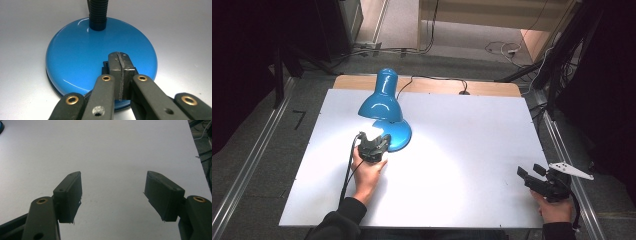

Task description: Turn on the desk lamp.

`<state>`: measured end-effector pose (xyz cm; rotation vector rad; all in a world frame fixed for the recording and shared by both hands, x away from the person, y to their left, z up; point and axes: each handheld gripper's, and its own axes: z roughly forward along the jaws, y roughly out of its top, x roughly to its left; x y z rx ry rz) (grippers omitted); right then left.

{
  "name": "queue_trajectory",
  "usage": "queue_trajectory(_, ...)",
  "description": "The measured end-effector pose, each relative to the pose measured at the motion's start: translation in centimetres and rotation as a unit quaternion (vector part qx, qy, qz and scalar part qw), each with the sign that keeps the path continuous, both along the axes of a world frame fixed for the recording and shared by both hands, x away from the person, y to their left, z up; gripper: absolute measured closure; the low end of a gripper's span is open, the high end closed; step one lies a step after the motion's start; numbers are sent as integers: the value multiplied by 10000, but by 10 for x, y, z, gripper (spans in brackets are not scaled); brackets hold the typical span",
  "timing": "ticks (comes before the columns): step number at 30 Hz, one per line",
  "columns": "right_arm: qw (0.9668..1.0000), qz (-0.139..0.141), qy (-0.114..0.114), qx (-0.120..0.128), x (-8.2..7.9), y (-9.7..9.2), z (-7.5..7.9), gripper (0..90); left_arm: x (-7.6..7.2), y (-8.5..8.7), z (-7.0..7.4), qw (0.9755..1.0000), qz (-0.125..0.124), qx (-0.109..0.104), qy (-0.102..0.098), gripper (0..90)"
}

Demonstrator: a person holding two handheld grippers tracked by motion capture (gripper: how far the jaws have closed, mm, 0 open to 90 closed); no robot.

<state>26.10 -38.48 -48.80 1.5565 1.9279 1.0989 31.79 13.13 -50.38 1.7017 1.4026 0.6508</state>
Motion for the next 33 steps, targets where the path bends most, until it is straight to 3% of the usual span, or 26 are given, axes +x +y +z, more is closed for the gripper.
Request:
queue_trajectory(12,10000,-31,0,23,0,-1,0,286,-3,1,3,9997,-63,-222,-68,900)
queue_trajectory(18,10000,-14,-1,27,0,-1,0,285,-4,5,6,9995,-8,-304,-78,840)
queue_trajectory(26,10000,-10,-4,28,0,-2,0,286,-6,10,9,9993,17,-357,-115,717)
queue_trajectory(33,10000,-23,4,34,-1,-1,0,286,-10,13,11,9994,75,-325,-118,517)
